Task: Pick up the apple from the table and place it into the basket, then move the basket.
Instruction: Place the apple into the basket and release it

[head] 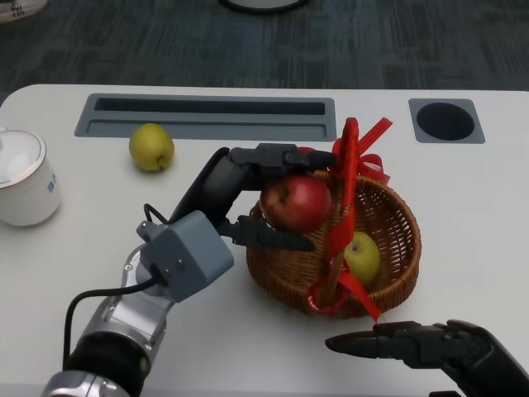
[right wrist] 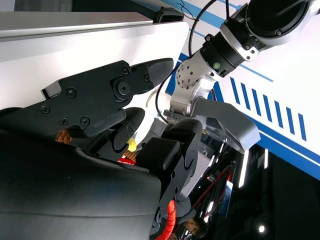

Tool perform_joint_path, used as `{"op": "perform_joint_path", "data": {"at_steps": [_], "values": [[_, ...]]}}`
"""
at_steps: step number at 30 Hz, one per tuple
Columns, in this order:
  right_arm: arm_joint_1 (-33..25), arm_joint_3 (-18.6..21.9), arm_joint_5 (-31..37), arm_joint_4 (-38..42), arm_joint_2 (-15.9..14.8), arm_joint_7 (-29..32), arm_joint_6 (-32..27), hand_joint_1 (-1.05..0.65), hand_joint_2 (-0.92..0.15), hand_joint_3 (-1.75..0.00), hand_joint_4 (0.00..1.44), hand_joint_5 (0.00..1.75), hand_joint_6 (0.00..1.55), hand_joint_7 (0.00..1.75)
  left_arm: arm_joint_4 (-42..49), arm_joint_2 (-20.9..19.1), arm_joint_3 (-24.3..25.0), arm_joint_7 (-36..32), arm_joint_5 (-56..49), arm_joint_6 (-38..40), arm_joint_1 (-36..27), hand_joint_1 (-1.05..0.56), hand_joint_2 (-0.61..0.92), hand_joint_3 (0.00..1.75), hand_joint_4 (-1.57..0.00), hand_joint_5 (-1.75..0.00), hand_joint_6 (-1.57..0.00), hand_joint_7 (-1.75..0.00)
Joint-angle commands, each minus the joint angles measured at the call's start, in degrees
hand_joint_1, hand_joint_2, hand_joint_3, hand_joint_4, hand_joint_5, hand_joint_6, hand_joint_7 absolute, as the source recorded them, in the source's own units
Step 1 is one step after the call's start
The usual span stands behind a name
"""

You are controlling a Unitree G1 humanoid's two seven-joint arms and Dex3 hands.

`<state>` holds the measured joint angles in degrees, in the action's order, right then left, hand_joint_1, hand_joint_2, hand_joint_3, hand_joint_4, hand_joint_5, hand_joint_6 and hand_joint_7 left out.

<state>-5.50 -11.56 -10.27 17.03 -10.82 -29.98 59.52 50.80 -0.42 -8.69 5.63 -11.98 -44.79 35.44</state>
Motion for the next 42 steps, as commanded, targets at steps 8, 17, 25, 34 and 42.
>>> {"op": "perform_joint_path", "data": {"at_steps": [8, 17, 25, 34, 42], "values": [[-0.82, 0.7, 1.04, -1.26, -0.83, 1.17, -0.67, -0.39, -0.85, 0.0, 0.85, 0.0, 0.79, 0.0, 4.4, 0.18, -0.13, -3.87, -1.97, -1.93, 1.92, -0.2, 0.76, 0.0, -1.31, 0.0, -1.16, 0.0], [-0.55, 0.6, 0.49, -1.05, -0.81, 0.93, -0.75, -0.38, -0.84, 0.0, 0.85, 0.0, 0.79, 0.0, 0.67, -3.38, -3.07, 1.46, -3.48, -1.75, 1.17, -0.63, 0.72, 0.01, -0.22, 0.0, -0.22, 0.0], [-0.19, 0.61, 0.35, -0.54, -0.93, 0.68, -0.26, -0.37, -0.84, 0.0, 0.85, 0.0, 0.78, 0.0, -2.17, -5.16, -3.42, 5.28, -1.21, -3.17, 0.64, -0.84, 0.76, 0.01, 0.0, 0.0, 0.0, 0.0], [0.45, 0.92, 0.01, 0.09, -0.98, 0.73, 0.55, -0.36, -0.83, 0.0, 0.85, 0.0, 0.79, 0.0, -5.18, -6.28, -2.09, 9.07, 2.9, -3.48, -0.5, -0.84, 0.77, 0.01, 0.0, 0.0, -0.01, 0.0], [1.28, 4.79, 1.05, -0.07, -4.34, 1.06, 2.26, -0.36, -0.83, -0.01, 0.84, 0.0, 0.76, 0.0, -21.92, -10.32, -0.39, 16.28, 10.75, 3.06, -9.39, -0.71, 0.73, 0.0, -0.08, -0.02, -0.08, -0.02]]}}
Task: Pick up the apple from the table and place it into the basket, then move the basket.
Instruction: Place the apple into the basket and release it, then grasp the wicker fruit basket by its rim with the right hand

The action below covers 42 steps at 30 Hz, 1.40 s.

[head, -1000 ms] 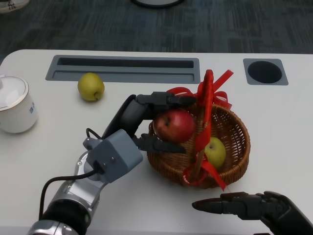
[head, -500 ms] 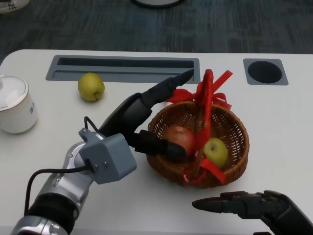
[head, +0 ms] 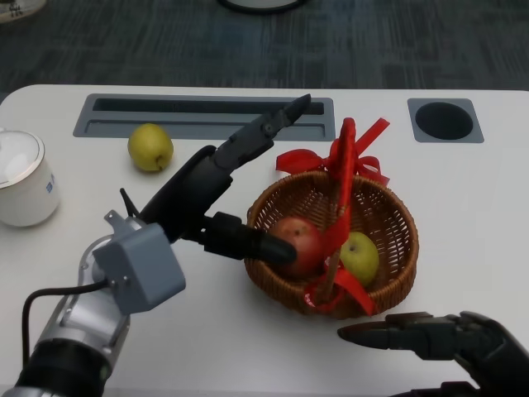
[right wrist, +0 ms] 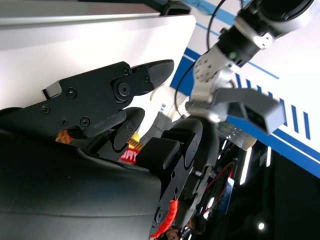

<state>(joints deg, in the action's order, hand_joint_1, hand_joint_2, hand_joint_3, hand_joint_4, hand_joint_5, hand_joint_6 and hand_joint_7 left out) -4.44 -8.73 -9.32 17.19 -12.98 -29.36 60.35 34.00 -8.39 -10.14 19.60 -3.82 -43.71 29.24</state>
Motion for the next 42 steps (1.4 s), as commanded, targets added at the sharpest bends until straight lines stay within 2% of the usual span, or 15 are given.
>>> {"op": "perform_joint_path", "data": {"at_steps": [1, 8, 18, 24, 33, 42], "values": [[0.12, 2.62, 0.5, -0.47, -2.67, 0.62, 2.0, -0.37, -0.82, 0.0, 0.84, 0.0, 0.75, 0.0, -7.23, -2.91, 1.36, 3.09, 3.77, 2.55, -4.5, -0.69, 0.73, 0.0, -0.1, -0.02, -0.1, -0.02], [-0.66, 5.41, 1.09, -1.97, -5.04, 1.95, 4.78, -0.4, -0.79, 0.0, 0.82, 0.0, 0.75, 0.0, -16.93, -5.71, 4.17, 5.08, 8.13, 3.16, -12.02, -0.62, 0.71, 0.0, -0.33, -0.06, -0.33, -0.05], [2.88, 9.43, 6.55, -1.31, -7.72, 4.17, 6.65, -0.46, -0.79, 0.0, 0.65, 0.0, 0.62, 0.0, -17.5, -7.97, 7.77, 7.1, 11.68, -0.11, -17.44, -0.51, 0.69, 0.0, -0.56, -0.06, -0.54, -0.05], [8.43, 12.77, 14.14, 3.82, -8.48, 7.07, 12.43, -0.52, -0.78, 0.0, 0.61, 0.0, 0.57, 0.0, -17.75, -8.63, 8.55, 6.93, 10.79, -0.87, -20.02, -0.47, 0.67, 0.0, -0.67, -0.06, -0.65, -0.05], [17.87, 18.09, 28.74, 11.97, -9.19, 14.02, 20.02, -0.57, -0.79, 0.0, 0.6, 0.0, 0.54, 0.0, -17.73, -8.46, 9.13, 6.06, 8.92, -0.85, -22.42, -0.45, 0.66, 0.0, -0.71, -0.04, -0.69, -0.03], [25.24, 15.79, 41.35, 16.53, -12.17, 19.92, 18.53, -0.55, -0.77, 0.0, 0.57, 0.01, 0.54, 0.01, -17.92, -7.96, 9.01, 6.07, 9.04, -0.59, -23.07, -0.45, 0.66, 0.0, -0.73, -0.02, -0.71, -0.02]]}}
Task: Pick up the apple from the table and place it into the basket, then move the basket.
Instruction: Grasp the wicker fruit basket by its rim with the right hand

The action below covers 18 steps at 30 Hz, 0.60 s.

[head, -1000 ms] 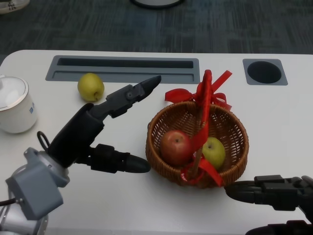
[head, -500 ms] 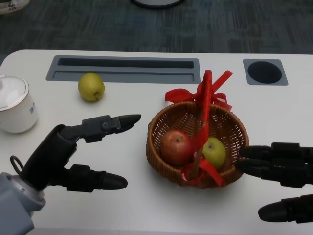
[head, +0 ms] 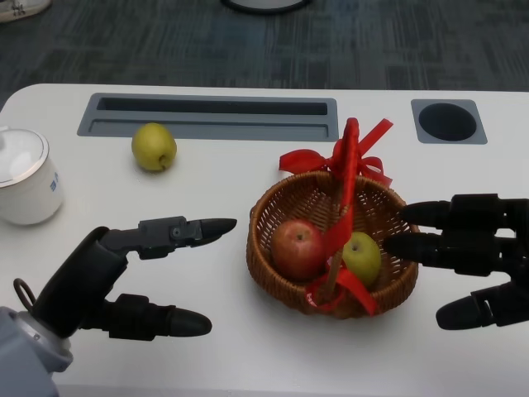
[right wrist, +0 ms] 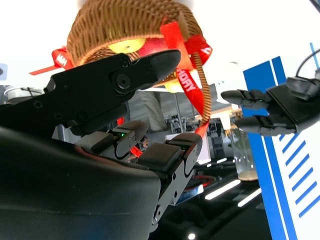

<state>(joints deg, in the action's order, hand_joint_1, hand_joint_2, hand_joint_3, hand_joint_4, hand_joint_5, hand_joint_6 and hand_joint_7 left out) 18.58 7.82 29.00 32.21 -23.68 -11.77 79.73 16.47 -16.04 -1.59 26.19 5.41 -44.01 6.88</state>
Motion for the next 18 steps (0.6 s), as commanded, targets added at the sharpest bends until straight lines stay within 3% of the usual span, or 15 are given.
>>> {"op": "perform_joint_path", "data": {"at_steps": [1, 8, 18], "values": [[3.04, -1.13, 4.64, 2.08, -1.58, 3.46, -1.17, -0.55, -0.77, 0.0, 0.58, 0.01, 0.55, 0.01, -0.53, -0.28, 0.44, -0.56, -0.23, -0.16, -0.76, -0.45, 0.66, 0.0, -0.73, -0.02, -0.71, -0.02], [8.71, -6.88, 18.83, 6.66, -3.97, 15.21, -5.39, -0.57, -0.76, 0.0, 0.6, 0.01, 0.57, 0.01, -1.45, -0.08, 0.17, -0.57, -0.41, 0.52, -1.35, -0.47, 0.67, 0.0, -0.72, -0.01, -0.7, -0.01], [15.85, -21.87, 30.5, 14.0, -6.56, 33.26, -12.33, -0.6, -0.73, 0.0, 0.66, 0.02, 0.61, 0.02, -2.09, 0.31, 0.28, -0.93, -0.88, 0.4, -1.84, -0.47, 0.67, 0.0, -0.73, -0.01, -0.71, -0.01]]}}
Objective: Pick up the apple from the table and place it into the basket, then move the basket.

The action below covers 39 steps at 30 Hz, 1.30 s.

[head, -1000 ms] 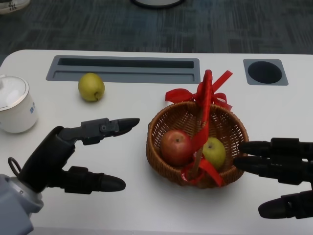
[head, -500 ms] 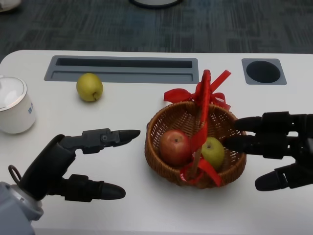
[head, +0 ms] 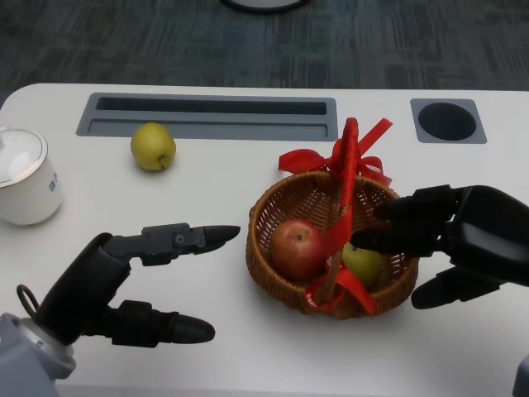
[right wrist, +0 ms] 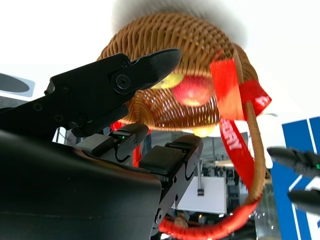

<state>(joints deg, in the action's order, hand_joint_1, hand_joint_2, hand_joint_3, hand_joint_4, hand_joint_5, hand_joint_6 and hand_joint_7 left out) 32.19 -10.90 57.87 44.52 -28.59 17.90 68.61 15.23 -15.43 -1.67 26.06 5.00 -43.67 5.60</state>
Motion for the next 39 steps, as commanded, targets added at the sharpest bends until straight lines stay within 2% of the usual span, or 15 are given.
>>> {"op": "perform_joint_path", "data": {"at_steps": [1, 10, 12, 15, 18, 20, 22, 24, 25, 26, 28, 29, 30, 35, 39], "values": [[2.79, -4.57, 2.14, 2.41, -1.81, 4.75, -1.71, -0.6, -0.73, 0.0, 0.67, 0.02, 0.62, 0.02, -0.88, -0.26, 0.35, -0.84, -0.51, 0.01, -0.54, -0.47, 0.67, 0.0, -0.73, -0.01, -0.71, -0.01], [7.33, -17.47, 7.34, 8.99, -2.52, 12.45, -6.59, -0.65, -0.73, 0.0, 0.71, 0.01, 0.63, 0.01, -2.02, -0.33, 0.38, -1.11, -0.74, 0.81, -0.93, -0.48, 0.67, 0.0, -0.74, -0.01, -0.72, 0.0], [8.51, -19.99, 7.89, 10.34, -2.65, 10.21, -9.02, -0.72, -0.75, -0.01, 0.64, 0.0, 0.56, 0.0, -2.46, -0.29, 0.36, -1.14, -0.71, 1.18, -1.06, -0.48, 0.67, 0.0, -0.75, -0.01, -0.72, 0.0], [9.84, -22.79, 7.26, 12.02, -2.51, 4.59, -13.3, -0.89, -0.79, -0.01, 0.47, 0.0, 0.41, 0.0, -2.62, -0.24, 0.46, -1.17, -0.67, 1.19, -1.08, -0.48, 0.67, 0.0, -0.75, -0.01, -0.72, 0.0], [10.81, -24.82, 6.01, 14.33, -1.98, 3.33, -14.67, -0.9, -0.77, 0.0, 0.42, 0.01, 0.41, 0.02, -2.51, -0.11, 0.58, -1.37, -0.91, 0.74, -1.05, -0.49, 0.67, 0.0, -0.75, -0.01, -0.72, 0.0], [11.9, -26.5, 5.87, 16.24, -1.65, 5.09, -14.13, -0.78, -0.77, 0.0, 0.52, 0.04, 0.5, 0.03, -2.72, -0.07, 0.65, -1.53, -0.96, 0.78, -1.19, -0.49, 0.67, 0.0, -0.76, -0.01, -0.72, 0.0], [13.15, -28.58, 6.59, 17.89, -1.38, 8.34, -13.82, -0.63, -0.77, 0.0, 0.7, 0.1, 0.66, 0.05, -2.83, -0.1, 0.7, -1.59, -0.87, 0.8, -1.3, -0.49, 0.67, 0.0, -0.76, -0.01, -0.72, 0.0], [14.31, -30.79, 7.59, 19.52, -1.08, 12.14, -13.99, -0.51, -0.8, 0.0, 0.87, 0.36, 0.9, 0.07, -2.72, -0.14, 0.75, -1.6, -0.79, 0.63, -1.3, -0.49, 0.67, 0.0, -0.76, -0.01, -0.72, 0.0], [14.78, -31.84, 8.0, 20.41, -0.87, 14.03, -14.19, -0.45, -0.82, 0.0, 0.91, 0.63, 0.97, 0.23, -2.68, -0.14, 0.76, -1.6, -0.75, 0.55, -1.28, -0.49, 0.67, 0.0, -0.76, -0.01, -0.72, 0.0], [15.16, -32.84, 8.36, 21.27, -0.66, 15.95, -14.42, -0.41, -0.85, -0.01, 0.87, 0.93, 0.94, 0.5, -2.68, -0.13, 0.77, -1.59, -0.71, 0.52, -1.24, -0.49, 0.67, 0.0, -0.76, -0.01, -0.72, 0.0], [15.71, -34.64, 8.86, 22.7, -0.23, 19.72, -14.68, -0.34, -0.89, -0.03, 0.77, 1.47, 0.7, 1.25, -2.9, -0.1, 0.78, -1.6, -0.61, 0.75, -1.22, -0.48, 0.67, 0.0, -0.77, -0.01, -0.73, -0.01], [15.97, -35.39, 8.99, 23.21, -0.01, 21.27, -14.62, -0.32, -0.91, -0.04, 0.74, 1.61, 0.6, 1.5, -3.08, -0.11, 0.79, -1.61, -0.57, 0.93, -1.23, -0.48, 0.67, 0.0, -0.77, -0.01, -0.73, -0.01], [16.23, -36.08, 9.1, 23.58, 0.2, 22.62, -14.51, -0.31, -0.91, -0.06, 0.72, 1.68, 0.53, 1.64, -3.25, -0.13, 0.81, -1.62, -0.54, 1.11, -1.24, -0.48, 0.67, 0.0, -0.77, -0.01, -0.73, -0.01], [17.51, -38.57, 9.72, 24.11, 0.97, 27.31, -14.1, -0.29, -0.91, -0.04, 0.74, 1.74, 0.49, 1.74, -3.8, -0.11, 0.89, -1.77, -0.7, 1.53, -1.3, -0.47, 0.67, 0.0, -0.78, -0.01, -0.74, -0.01], [18.61, -40.0, 10.11, 23.76, 0.85, 29.63, -13.69, -0.35, -0.91, -0.02, 0.76, 1.75, 0.57, 1.66, -4.16, 0.01, 0.88, -2.02, -0.82, 1.75, -1.39, -0.47, 0.67, 0.0, -0.78, -0.01, -0.75, -0.01]]}}
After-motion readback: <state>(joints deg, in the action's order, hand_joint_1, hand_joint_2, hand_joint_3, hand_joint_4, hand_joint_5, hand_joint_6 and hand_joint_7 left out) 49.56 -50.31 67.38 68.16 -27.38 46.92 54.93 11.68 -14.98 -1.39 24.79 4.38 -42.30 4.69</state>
